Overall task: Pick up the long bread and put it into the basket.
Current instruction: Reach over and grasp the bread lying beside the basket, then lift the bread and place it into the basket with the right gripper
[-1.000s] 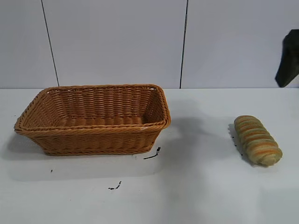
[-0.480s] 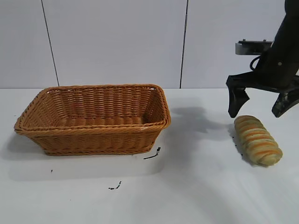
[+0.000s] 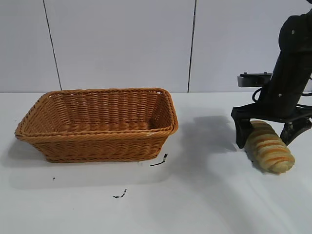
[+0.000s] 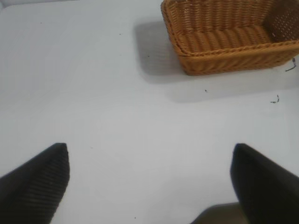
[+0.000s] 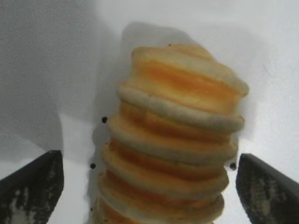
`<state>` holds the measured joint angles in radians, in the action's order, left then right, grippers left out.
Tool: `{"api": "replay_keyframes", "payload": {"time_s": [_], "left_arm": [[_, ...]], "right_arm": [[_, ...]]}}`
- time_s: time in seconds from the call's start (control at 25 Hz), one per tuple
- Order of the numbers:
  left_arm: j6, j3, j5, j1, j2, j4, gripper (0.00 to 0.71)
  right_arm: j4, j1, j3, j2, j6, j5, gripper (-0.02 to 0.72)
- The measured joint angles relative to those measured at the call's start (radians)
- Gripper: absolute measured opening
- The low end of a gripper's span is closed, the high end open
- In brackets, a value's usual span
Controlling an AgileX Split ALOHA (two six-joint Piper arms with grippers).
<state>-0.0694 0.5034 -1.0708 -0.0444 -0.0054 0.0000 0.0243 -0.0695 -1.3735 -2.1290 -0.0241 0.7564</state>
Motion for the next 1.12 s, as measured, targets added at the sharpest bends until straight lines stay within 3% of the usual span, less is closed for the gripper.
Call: {"api": "replay_keyframes", "payload": {"time_s": [0.08, 0.32, 0.76, 0.92, 1.12], "left_arm": [[0.0, 0.0, 0.0, 0.0, 0.0, 0.0, 0.696], [0.0, 0.0, 0.0, 0.0, 0.0, 0.0, 0.696], [0.0, 0.0, 0.0, 0.0, 0.0, 0.0, 0.696], [0.0, 0.0, 0.0, 0.0, 0.0, 0.0, 0.696], [0.0, 0.0, 0.0, 0.0, 0.0, 0.0, 0.696]], "right_arm": [[-0.001, 0.0, -0.001, 0.004, -0.001, 0.01, 0.186], [-0.01, 0.0, -0.063, 0.12, 0.012, 0.111, 0.155], [-0.018, -0.131, -0.52, 0.117, 0.044, 0.387, 0.153], [-0.018, -0.199, -0.724, 0.016, 0.095, 0.448, 0.153], [-0.014, -0.304, -0.912, -0.09, 0.225, 0.451, 0.153]]}}
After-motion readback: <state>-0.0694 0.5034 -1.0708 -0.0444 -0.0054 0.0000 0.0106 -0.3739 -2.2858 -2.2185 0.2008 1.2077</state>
